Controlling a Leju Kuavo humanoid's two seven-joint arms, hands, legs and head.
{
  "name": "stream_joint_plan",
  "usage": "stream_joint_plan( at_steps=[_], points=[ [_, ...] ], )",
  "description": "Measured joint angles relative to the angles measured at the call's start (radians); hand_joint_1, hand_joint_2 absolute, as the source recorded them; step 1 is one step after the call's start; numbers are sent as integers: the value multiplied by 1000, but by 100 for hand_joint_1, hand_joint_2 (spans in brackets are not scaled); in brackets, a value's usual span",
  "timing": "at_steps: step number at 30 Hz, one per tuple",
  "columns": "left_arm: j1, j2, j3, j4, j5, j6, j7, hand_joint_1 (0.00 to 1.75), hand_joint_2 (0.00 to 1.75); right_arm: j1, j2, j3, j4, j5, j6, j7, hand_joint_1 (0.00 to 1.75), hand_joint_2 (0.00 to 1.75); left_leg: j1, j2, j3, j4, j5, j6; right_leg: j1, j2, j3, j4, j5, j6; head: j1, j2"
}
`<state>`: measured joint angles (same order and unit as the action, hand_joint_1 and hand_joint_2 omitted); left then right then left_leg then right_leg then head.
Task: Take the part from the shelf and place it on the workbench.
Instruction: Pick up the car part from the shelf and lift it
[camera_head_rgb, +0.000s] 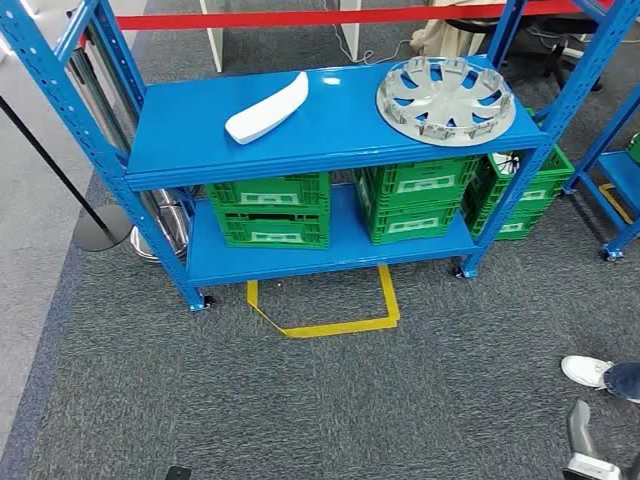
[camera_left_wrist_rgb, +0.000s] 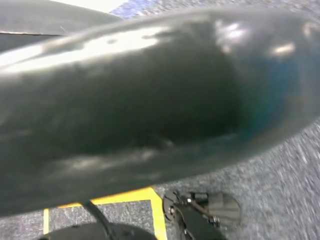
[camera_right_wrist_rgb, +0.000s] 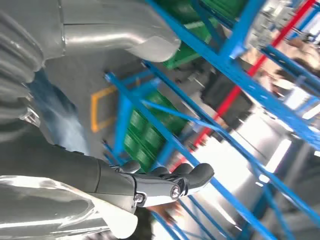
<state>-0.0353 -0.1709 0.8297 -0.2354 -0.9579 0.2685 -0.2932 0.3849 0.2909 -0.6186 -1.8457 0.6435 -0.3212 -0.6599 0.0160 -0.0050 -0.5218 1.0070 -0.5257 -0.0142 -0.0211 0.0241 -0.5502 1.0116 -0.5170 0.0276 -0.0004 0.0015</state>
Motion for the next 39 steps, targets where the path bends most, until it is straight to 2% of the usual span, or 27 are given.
stream_joint_plan(
  at_steps=[5, 10, 14, 29, 32, 39],
  points=[
    [0, 0, 7, 3, -5, -39, -24, 0, 0, 24, -27, 3, -55, 112, 16, 52, 0, 0, 0, 0, 0, 0, 0, 0, 0, 0, 0, 0, 0, 0, 0, 0],
    [-2, 0, 15, 4, -19, -73, -36, 0, 0, 41, -87, 22, -107, 262, 9, 103, 0, 0, 0, 0, -1, 0, 0, 0, 0, 0, 0, 0, 0, 0, 0, 0],
    [-5, 1, 16, 4, -32, -91, -38, 0, 0, 42, -169, 92, -130, 313, -20, 173, 0, 175, 0, 0, -1, 0, 0, 0, 0, 0, 1, 0, 0, 0, 0, 0],
    [-10, 5, 16, 7, -81, -126, -38, 0, 0, 19, -508, 358, -137, 400, -95, 496, 0, 175, 0, 0, 0, 1, 0, 0, 0, 0, 0, 0, 0, 0, 0, 0],
    [-11, 7, 16, 9, -85, -140, -40, 0, 0, 22, -539, 390, -136, 413, -102, 535, 0, 175, 0, 0, 0, 1, 0, 0, 0, -1, 0, 0, 0, 0, 0, 0],
    [-11, 9, 16, 11, -86, -162, -42, 0, 0, 64, -557, 427, -137, 399, -123, 565, 0, 175, 0, 0, 0, 1, 0, 0, 0, -1, 0, 0, 0, 0, 0, 0]
  ],
)
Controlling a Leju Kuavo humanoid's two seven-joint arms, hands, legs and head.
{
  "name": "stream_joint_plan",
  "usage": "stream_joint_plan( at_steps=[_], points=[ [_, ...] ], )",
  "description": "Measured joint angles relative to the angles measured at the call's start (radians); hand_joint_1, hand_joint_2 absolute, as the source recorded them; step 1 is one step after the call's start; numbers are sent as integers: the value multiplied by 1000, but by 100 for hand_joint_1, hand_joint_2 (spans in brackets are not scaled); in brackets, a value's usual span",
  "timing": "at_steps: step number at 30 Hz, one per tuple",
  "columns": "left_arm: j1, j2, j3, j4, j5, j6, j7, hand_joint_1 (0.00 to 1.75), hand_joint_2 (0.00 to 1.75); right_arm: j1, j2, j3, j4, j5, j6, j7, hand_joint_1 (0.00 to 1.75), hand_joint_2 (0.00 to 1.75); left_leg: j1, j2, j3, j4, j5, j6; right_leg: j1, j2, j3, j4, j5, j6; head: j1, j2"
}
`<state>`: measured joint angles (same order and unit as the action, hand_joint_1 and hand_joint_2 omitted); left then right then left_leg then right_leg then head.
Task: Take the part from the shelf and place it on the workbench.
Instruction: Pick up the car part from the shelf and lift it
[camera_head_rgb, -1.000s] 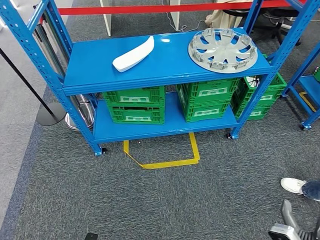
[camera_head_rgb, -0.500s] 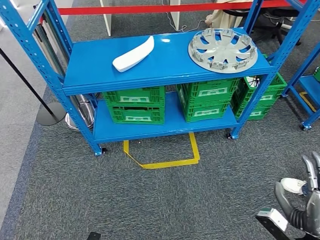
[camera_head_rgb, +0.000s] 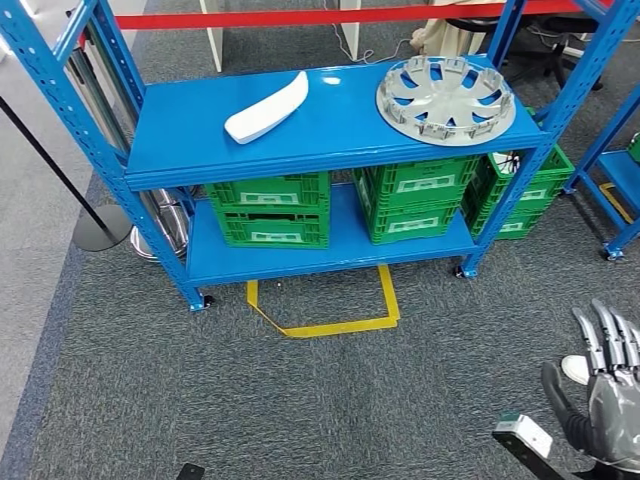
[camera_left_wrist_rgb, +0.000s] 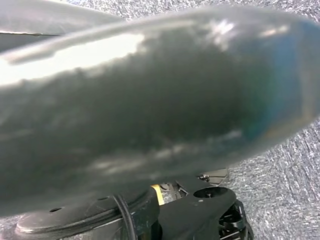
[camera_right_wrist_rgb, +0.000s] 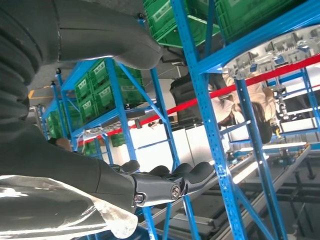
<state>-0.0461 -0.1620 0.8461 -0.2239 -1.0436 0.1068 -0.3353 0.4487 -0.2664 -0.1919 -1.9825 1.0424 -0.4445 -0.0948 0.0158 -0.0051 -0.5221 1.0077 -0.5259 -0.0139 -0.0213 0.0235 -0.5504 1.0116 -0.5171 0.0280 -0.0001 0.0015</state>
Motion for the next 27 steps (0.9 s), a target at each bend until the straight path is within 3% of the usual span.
stream_joint_plan(
  at_steps=[15, 21, 23, 25, 27],
  points=[
    [0, 1, 0, 0, -15, -8, -13, 0, 0, 23, 0, 3, -4, -9, -17, -3, 0, 175, -1, 0, 0, 2, -1, 1, -1, 0, 0, -1, 1, 1, 0, 0],
    [0, 5, 0, 0, -16, -8, -9, 0, 0, 23, 0, 6, -4, 0, -25, -9, 0, 175, -6, 0, -2, 11, -6, 16, -8, 0, 3, -5, 3, 11, -1, 0],
    [0, 6, 0, 0, -19, -8, -3, 0, 0, 23, 0, 7, -5, 4, -27, -11, 0, 175, -6, 3, 5, -6, 2, 26, -8, -1, 5, -11, 4, 18, 0, 0],
    [-1, 6, 0, 0, -21, -8, 2, 0, 0, 23, 0, 6, -6, 6, -31, -11, 0, 175, -1, 8, 18, -33, 15, 39, -6, -6, -13, 21, -19, 23, 4, 0],
    [0, 6, 0, 0, -21, -9, 6, 0, 0, 25, 0, 4, -7, 9, -36, -11, 0, 175, 2, 12, 24, -45, 19, 45, -7, -12, -71, 133, -74, 25, 8, 0]
  ],
)
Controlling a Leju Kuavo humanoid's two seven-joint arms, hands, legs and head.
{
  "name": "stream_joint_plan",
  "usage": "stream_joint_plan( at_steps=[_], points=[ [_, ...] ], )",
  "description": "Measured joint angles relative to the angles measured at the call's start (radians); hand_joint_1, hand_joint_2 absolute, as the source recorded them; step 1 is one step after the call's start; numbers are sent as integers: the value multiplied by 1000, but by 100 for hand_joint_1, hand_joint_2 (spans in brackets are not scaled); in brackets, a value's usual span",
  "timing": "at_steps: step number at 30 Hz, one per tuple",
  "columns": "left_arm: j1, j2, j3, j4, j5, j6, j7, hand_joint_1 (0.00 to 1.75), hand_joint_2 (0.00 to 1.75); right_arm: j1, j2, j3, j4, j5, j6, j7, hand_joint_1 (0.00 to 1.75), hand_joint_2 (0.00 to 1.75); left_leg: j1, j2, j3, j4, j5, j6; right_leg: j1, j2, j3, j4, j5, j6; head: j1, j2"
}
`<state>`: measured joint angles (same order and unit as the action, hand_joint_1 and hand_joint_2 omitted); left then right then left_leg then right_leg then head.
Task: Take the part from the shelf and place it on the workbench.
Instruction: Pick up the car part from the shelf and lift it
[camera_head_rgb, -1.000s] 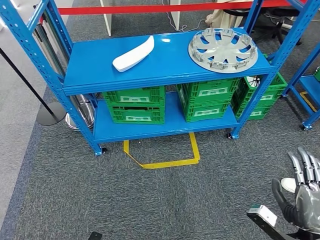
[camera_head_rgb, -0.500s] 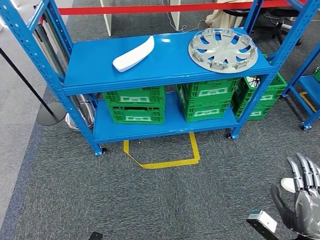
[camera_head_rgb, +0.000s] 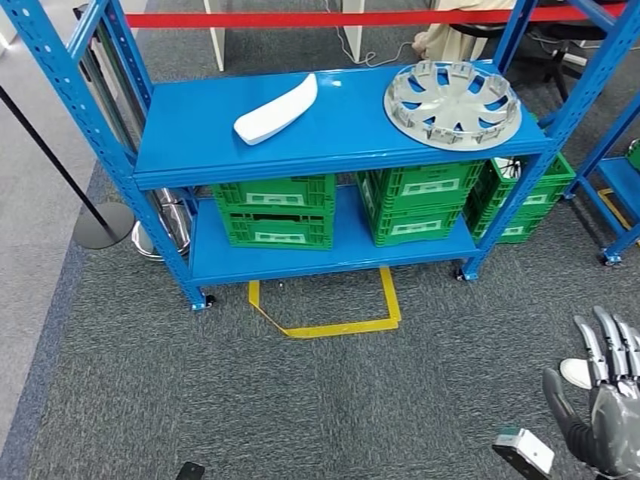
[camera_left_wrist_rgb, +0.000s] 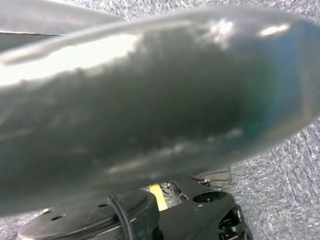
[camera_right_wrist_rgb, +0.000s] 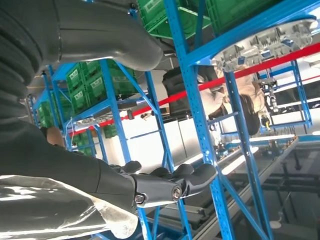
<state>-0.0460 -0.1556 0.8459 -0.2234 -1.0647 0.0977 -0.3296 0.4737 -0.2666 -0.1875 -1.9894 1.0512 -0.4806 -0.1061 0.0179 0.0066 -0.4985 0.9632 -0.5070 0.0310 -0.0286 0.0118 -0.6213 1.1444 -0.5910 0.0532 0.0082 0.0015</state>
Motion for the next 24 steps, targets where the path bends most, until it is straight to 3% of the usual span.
stream_joint_plan(
  at_steps=[2, 3, 4, 6, 8, 9, 13, 15, 21, 24],
  points=[
    [1, 0, 0, 0, 0, 0, 1, 0, 0, 4, 0, -1, 0, 2, -1, 0, 0, 175, 1, 3, 2, 1, -3, 0, -2, -1, -59, 107, -30, 7, 1, 0],
    [2, 0, 0, 1, 0, 1, 2, 0, 0, 5, 0, -1, 0, 0, 0, 0, 0, 175, 2, 4, 5, 2, -6, -3, -4, -2, -67, 115, -18, 11, 1, 0],
    [2, 0, 0, 1, 0, 5, 4, 0, 0, 6, 0, -1, 0, -4, 2, 0, 0, 175, 4, 4, 8, 4, -10, -7, -7, -4, -58, 89, 9, 16, 1, 0],
    [2, -1, 0, 1, -2, 18, 9, 0, 0, 5, 0, -1, 1, -21, 10, -2, 0, 175, 11, 4, 16, 14, -25, -22, -12, -11, 0, -33, 73, 27, 3, 0],
    [1, -1, 1, 2, -3, 29, 10, 0, 0, 4, 1, -1, 1, -44, 19, -7, 0, 175, 11, 3, 16, 35, -44, -38, -14, -13, 45, -114, 89, 26, 9, 0],
    [0, 0, 1, 2, -4, 31, 8, 0, 0, 5, 2, -1, 1, -54, 24, -10, 0, 175, 8, 2, 14, 40, -49, -40, -13, -12, 50, -115, 80, 22, 9, 0],
    [0, 2, 1, 3, -5, 35, 1, 0, 0, 10, 2, -2, 0, -73, 32, -17, 0, 175, 2, 1, 13, 37, -43, -16, -16, -8, 48, -114, 79, 13, 2, 0],
    [0, 1, 1, 3, -5, 37, 1, 0, 0, 10, 2, -2, 0, -82, 36, -22, 0, 175, 2, 1, 14, 36, -38, -11, -14, -8, 48, -114, 76, 9, 2, 0],
    [-1, 1, 3, 4, -13, 52, 0, 0, 0, 22, 2, -18, -6, -119, 77, -43, 0, 175, 3, 1, 17, 34, -35, -13, -7, -8, 52, -114, 67, -4, 2, 0],
    [0, 2, 3, 4, -23, 57, 0, 0, 0, 37, 2, -35, -19, -133, 98, -58, 0, 175, 2, 1, 17, 30, -43, -21, -10, -13, 53, -120, 72, -1, 2, 0]
  ],
)
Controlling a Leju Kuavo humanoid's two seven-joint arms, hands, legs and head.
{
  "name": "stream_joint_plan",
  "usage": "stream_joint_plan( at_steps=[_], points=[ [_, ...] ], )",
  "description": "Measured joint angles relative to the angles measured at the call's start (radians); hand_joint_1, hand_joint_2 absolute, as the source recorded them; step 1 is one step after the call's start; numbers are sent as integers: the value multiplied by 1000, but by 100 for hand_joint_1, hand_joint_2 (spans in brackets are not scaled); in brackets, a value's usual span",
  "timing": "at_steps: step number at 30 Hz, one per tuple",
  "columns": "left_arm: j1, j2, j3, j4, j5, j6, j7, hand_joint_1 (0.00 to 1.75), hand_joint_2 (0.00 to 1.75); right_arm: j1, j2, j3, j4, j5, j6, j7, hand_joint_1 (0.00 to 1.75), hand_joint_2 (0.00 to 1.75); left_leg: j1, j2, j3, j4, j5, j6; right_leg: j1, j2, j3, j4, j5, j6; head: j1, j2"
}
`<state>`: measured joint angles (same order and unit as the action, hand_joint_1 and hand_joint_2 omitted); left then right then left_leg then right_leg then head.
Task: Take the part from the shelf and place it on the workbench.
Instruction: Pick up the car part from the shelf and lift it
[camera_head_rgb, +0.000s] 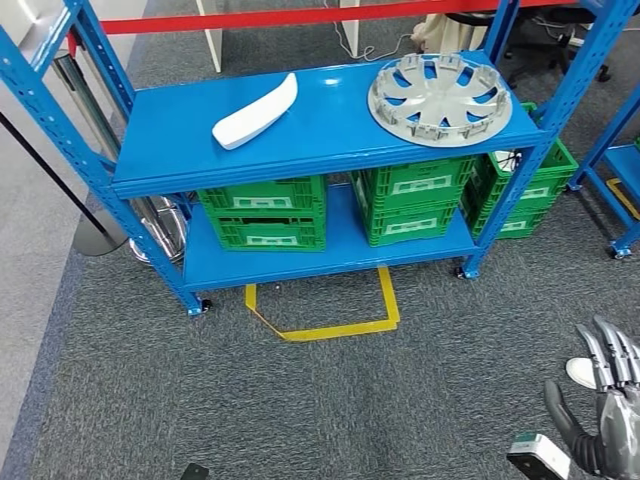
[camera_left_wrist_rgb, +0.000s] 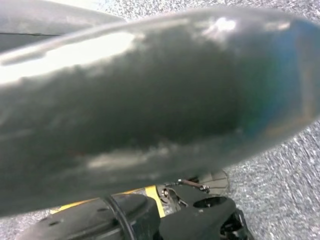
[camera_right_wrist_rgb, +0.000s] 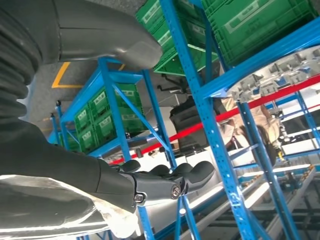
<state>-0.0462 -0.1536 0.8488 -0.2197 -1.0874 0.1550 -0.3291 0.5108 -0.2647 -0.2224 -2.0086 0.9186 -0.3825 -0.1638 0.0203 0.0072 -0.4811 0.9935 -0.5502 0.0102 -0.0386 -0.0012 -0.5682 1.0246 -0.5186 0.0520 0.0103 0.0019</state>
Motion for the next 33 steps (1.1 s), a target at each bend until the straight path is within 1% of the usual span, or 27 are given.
stream_joint_plan(
  at_steps=[2, 3, 4, 6, 7, 8, 9, 10, 11, 12, 13, 14, 15, 16, 18, 19, 20, 22, 23, 24, 25, 26, 27, 28, 29, 31, 33],
  points=[
    [1, 1, 0, 0, -2, 2, 0, 0, 0, 6, 0, -11, -11, 6, 4, -6, 0, 175, 1, 2, 18, -34, 15, 10, -2, -2, 6, -12, 6, 5, -1, 0],
    [1, -1, 0, 0, -2, 2, 0, 0, 0, 6, 0, -16, -15, 12, 4, -6, 0, 175, 2, 4, 31, -60, 28, 16, -1, -1, 2, -4, -2, 6, -1, 0],
    [1, -2, 0, 0, -3, 0, -1, 0, 0, 5, 1, -21, -17, 19, 4, -6, 0, 175, 6, 7, 43, -83, 38, 19, 1, 0, -12, 25, -18, 7, 1, 0],
    [0, -3, 0, 1, -5, -11, -3, 0, 0, 2, 5, -27, -16, 30, 3, -3, 0, 87, 9, 10, 52, -96, 42, 16, -2, 2, -67, 131, -66, 15, 5, 0],
    [0, -4, 0, 2, -7, -21, -4, 0, 0, 0, 8, -28, -15, 31, 3, -1, 0, 44, 10, 11, 52, -93, 39, 11, -4, 2, -94, 182, -81, 21, 5, 0],
    [1, -4, 0, 3, -9, -33, -5, 0, 0, -3, 11, -28, -13, 30, 3, 0, 0, 0, 12, 12, 53, -89, 35, 5, -7, 1, -109, 206, -79, 28, 4, 0],
    [1, -5, 0, 4, -11, -44, -7, 0, 0, -7, 14, -28, -11, 28, 2, 0, 0, 0, 16, 12, 54, -82, 29, -2, -10, 0, -106, 195, -58, 36, 4, 0],
    [2, -5, 0, 5, -12, -54, -9, 0, 0, -11, 17, -28, -9, 26, 2, 1, 0, 0, 22, 11, 56, -71, 19, -12, -15, -2, -86, 150, -22, 46, 4, 0],
    [2, -5, 0, 5, -13, -60, -11, 0, 0, -17, 20, -28, -6, 25, 2, 2, 0, 0, 28, 10, 56, -57, 8, -23, -17, -3, -61, 100, 0, 57, 5, 0],
    [1, -2, 0, 5, -13, -65, -13, 0, 0, -23, 24, -27, -1, 25, 0, 2, 0, 0, 31, 9, 52, -38, -7, -36, -19, -3, -37, 58, 12, 62, 11, 0],
    [1, 0, 0, 6, -14, -69, -16, 0, 0, -27, 28, -28, 2, 27, -3, 1, 0, 0, 31, 8, 46, -19, -19, -46, -20, -2, -24, 37, 10, 56, 17, 0],
    [1, 3, 0, 6, -15, -74, -17, 0, 0, -29, 33, -29, 6, 31, -6, 0, 0, 0, 28, 8, 40, -5, -27, -54, -19, -1, -22, 40, -5, 45, 17, 0],
    [1, 6, 0, 7, -16, -79, -18, 0, 0, -29, 37, -29, 8, 36, -10, -1, 0, 0, 25, 7, 35, 5, -31, -59, -21, 1, -24, 47, -10, 30, 16, 0],
    [2, 7, 0, 7, -16, -82, -19, 0, 0, -28, 40, -30, 9, 41, -12, -3, 0, 0, 25, 7, 34, 9, -33, -61, -22, 2, -29, 55, -14, 17, 9, 0],
    [3, 9, 0, 7, -18, -85, -19, 0, 0, -29, 46, -30, 11, 50, -16, -4, 0, 0, 27, 6, 26, 29, -49, -64, -19, 4, -34, 63, -20, 6, -2, 0],
    [2, 9, 0, 7, -18, -85, -19, 0, 0, -31, 48, -31, 11, 53, -18, -5, 0, 0, 27, 6, 9, 68, -71, -62, -17, 4, -34, 64, -23, 2, -4, 0],
    [1, 9, 0, 7, -19, -85, -19, 0, 0, -32, 49, -33, 11, 54, -20, -5, 0, 0, 25, 5, -22, 129, -100, -57, -13, 4, -32, 64, -25, -2, -6, 0],
    [1, 8, 0, 8, -20, -85, -19, 0, 0, -34, 53, -34, 11, 56, -22, -6, 0, 0, 15, 5, -102, 275, -151, -42, -5, 4, -29, 63, -27, -5, -8, 0],
    [2, 8, 0, 8, -20, -84, -19, 0, 0, -34, 55, -34, 11, 56, -22, -6, 0, 0, 7, 5, -132, 319, -153, -32, 1, 4, -27, 63, -28, -8, -8, 0],
    [4, 8, 0, 8, -20, -84, -19, 0, 0, -34, 57, -34, 11, 56, -22, -6, 0, 0, -2, 4, -148, 328, -136, -18, 7, 6, -24, 62, -31, -11, -8, 0],
    [6, 8, 0, 8, -21, -84, -18, 0, 0, -34, 59, -34, 11, 56, -23, -6, 0, 0, -14, 3, -148, 301, -101, -1, 13, 8, -21, 61, -33, -15, -8, 0],
    [7, 9, 0, 8, -21, -85, -18, 0, 0, -34, 60, -34, 11, 56, -23, -6, 0, 0, -28, 1, -136, 245, -55, 19, 17, 10, -18, 60, -35, -17, -7, 0],
    [7, 11, 0, 8, -21, -85, -18, 0, 0, -34, 61, -34, 12, 56, -23, -6, 0, 0, -40, -2, -121, 190, -20, 40, 20, 11, -16, 58, -36, -19, -6, 0],
    [8, 12, -1, 9, -22, -86, -18, 0, 0, -33, 62, -34, 12, 56, -23, -6, 0, 0, -50, -4, -107, 143, 6, 55, 22, 13, -15, 56, -36, -19, -6, 0],
    [8, 14, -1, 9, -22, -86, -18, 0, 0, -33, 64, -34, 12, 56, -24, -7, 0, 0, -58, -5, -99, 113, 18, 65, 21, 13, -15, 54, -35, -18, -6, 0],
    [8, 16, -1, 11, -22, -89, -15, 0, 0, -33, 66, -35, 13, 55, -24, -10, 0, 0, -63, -6, -89, 86, 17, 70, 19, 13, -13, 45, -33, -14, -10, 0],
    [6, 16, -1, 11, -22, -95, -13, 0, 0, -36, 67, -39, 14, 54, -24, -15, 0, 0, -56, -4, -68, 45, 19, 65, 20, 10, -16, 43, -36, -8, -10, 0]
  ],
)
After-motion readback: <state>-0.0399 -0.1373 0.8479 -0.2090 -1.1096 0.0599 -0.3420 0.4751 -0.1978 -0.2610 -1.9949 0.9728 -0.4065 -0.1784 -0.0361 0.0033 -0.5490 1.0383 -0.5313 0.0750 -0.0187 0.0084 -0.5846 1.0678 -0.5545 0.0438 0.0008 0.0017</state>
